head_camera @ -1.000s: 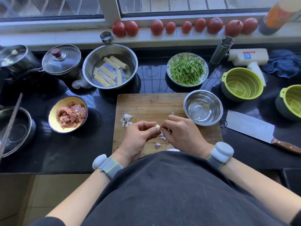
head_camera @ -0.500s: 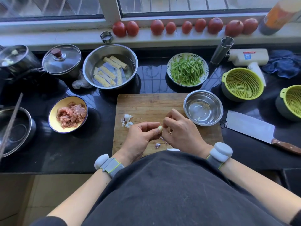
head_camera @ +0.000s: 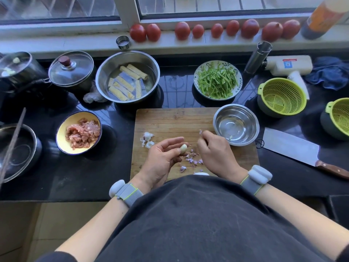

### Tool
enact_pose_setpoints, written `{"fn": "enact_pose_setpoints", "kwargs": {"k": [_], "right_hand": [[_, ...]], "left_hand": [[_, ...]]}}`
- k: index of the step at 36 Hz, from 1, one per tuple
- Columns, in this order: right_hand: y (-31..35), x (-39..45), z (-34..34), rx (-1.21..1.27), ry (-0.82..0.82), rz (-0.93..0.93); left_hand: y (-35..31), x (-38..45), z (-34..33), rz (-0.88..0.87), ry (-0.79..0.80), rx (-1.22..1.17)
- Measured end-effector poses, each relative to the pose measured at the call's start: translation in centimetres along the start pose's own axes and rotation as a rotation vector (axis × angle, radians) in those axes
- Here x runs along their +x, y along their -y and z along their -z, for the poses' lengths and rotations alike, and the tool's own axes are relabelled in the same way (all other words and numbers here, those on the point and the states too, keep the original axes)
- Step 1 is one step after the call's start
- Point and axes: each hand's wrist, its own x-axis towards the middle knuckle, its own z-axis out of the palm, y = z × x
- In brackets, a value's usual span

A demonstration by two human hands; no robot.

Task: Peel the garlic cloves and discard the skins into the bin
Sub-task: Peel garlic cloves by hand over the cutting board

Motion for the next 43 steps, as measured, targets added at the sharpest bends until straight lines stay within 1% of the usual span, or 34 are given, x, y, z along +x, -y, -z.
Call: {"fn": "enact_pose_setpoints", "kwargs": {"k": [2, 3, 5, 6, 7, 10, 11, 15, 20, 25, 29, 31, 34, 36, 39, 43], "right_hand": [[0.2, 0.0, 0.1, 0.044, 0.097, -0.118], [0.3, -0.1, 0.1, 0.121, 0.140, -0.163], [0.8, -0.4, 0.2, 0.365, 0.241, -0.240], [1.1, -0.5, 0.2, 0.443, 0.284, -0.260], [1.2, -0.6, 0.1, 0.460, 0.309, -0.255], [1.2, -0.5, -0.2, 0.434, 0.273, -0.205], [1.1, -0.5, -0.2, 0.458, 0.261, -0.195], [1.3, -0.5, 0.2, 0.663, 0.311, -0.219], [1.2, -0.5, 0.4, 0.702, 0.365, -0.247], [1.5, -0.5, 0.6, 0.771, 0.377, -0.316], [1.9, -0.6, 0.7, 0.831, 0.397, -0.370], [2.1, -0.7, 0.8, 0.824, 0.393, -0.378], [2.2, -0.7, 0.7, 0.675, 0.355, -0.323], [2.2, -0.5, 0.6, 0.624, 0.316, -0.314], [2.2, -0.2, 0.5, 0.671, 0.335, -0.341], [2.3, -0.4, 0.6, 0.798, 0.378, -0.358]], "left_hand": [[0.1, -0.1, 0.1, -0.020, 0.008, 0.008], [0.1, -0.1, 0.1, -0.036, 0.006, 0.018], [0.2, -0.1, 0.1, -0.074, -0.006, 0.070], [0.2, -0.2, 0.1, -0.093, -0.007, 0.108], [0.2, -0.3, 0.1, -0.111, -0.002, 0.143], [0.0, -0.6, -0.2, -0.154, 0.031, 0.195], [0.0, -0.7, -0.3, -0.164, 0.037, 0.194], [-0.1, -0.8, 0.0, -0.207, 0.052, 0.218], [0.3, -1.0, 0.3, -0.191, 0.044, 0.192], [0.4, -0.9, 0.3, -0.141, 0.053, 0.061], [0.2, -0.8, 0.1, -0.138, 0.035, 0.030], [0.1, -0.8, 0.2, -0.153, 0.021, 0.052], [0.1, -0.8, 0.0, -0.220, 0.011, 0.169], [0.0, -0.9, -0.3, -0.262, 0.015, 0.225], [-0.1, -1.1, -0.4, -0.278, -0.002, 0.250], [-0.1, -1.2, -0.2, -0.255, -0.022, 0.238]]}}
